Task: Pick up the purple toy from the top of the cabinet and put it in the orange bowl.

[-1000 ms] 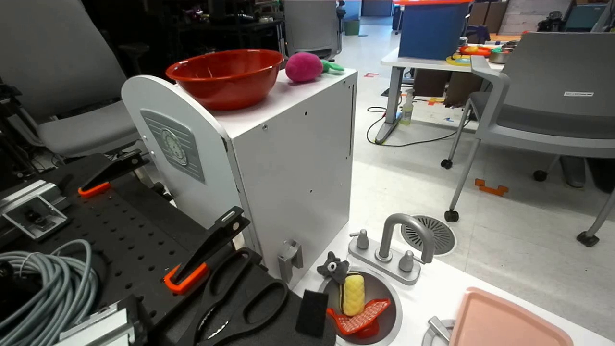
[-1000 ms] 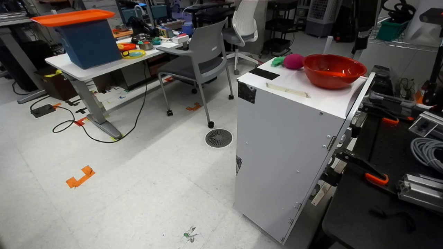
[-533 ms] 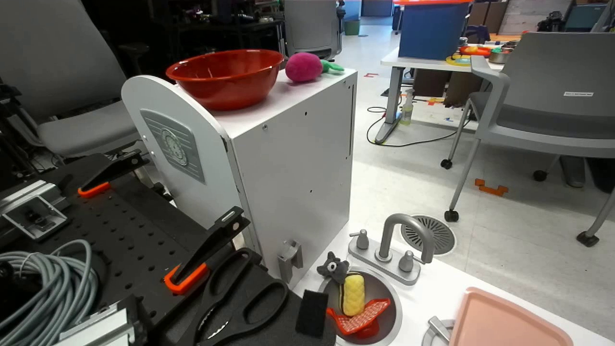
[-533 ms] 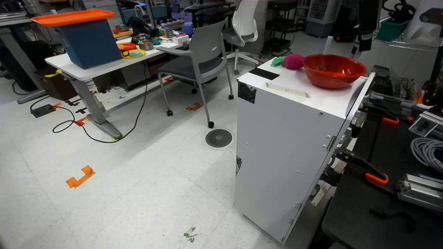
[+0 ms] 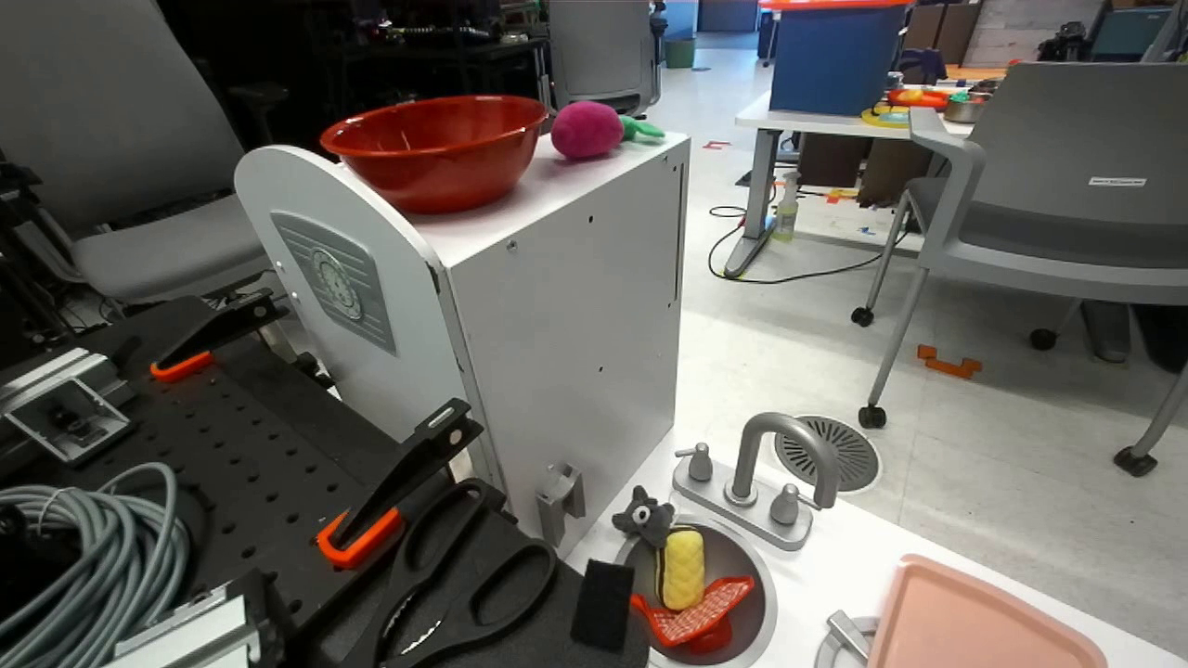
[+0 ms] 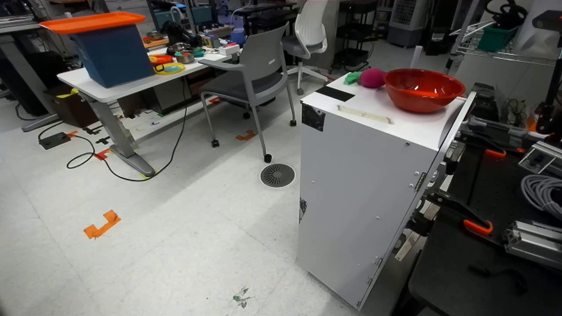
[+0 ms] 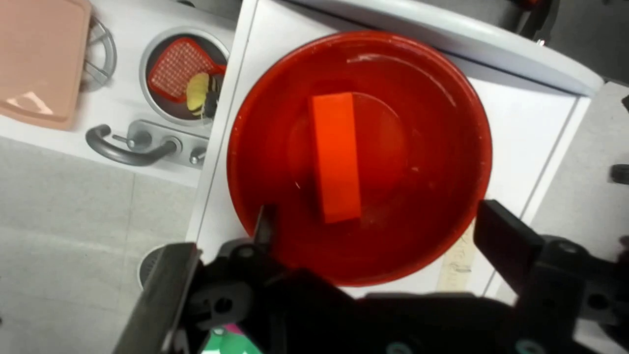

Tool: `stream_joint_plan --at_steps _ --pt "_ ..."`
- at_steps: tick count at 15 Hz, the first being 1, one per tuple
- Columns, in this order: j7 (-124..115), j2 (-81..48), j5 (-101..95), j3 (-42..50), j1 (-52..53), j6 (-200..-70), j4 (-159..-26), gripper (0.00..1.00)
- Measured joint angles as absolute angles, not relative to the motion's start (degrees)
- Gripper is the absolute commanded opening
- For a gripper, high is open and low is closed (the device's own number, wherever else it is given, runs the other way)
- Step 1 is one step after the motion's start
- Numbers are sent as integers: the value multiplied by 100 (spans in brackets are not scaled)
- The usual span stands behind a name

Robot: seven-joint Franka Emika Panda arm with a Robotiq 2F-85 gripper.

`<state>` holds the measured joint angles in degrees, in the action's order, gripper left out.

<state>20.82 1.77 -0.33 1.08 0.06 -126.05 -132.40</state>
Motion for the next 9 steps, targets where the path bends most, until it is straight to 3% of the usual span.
stream_joint_plan --at_steps 9 --pt "3142 231 717 108 11 -12777 -13351 100"
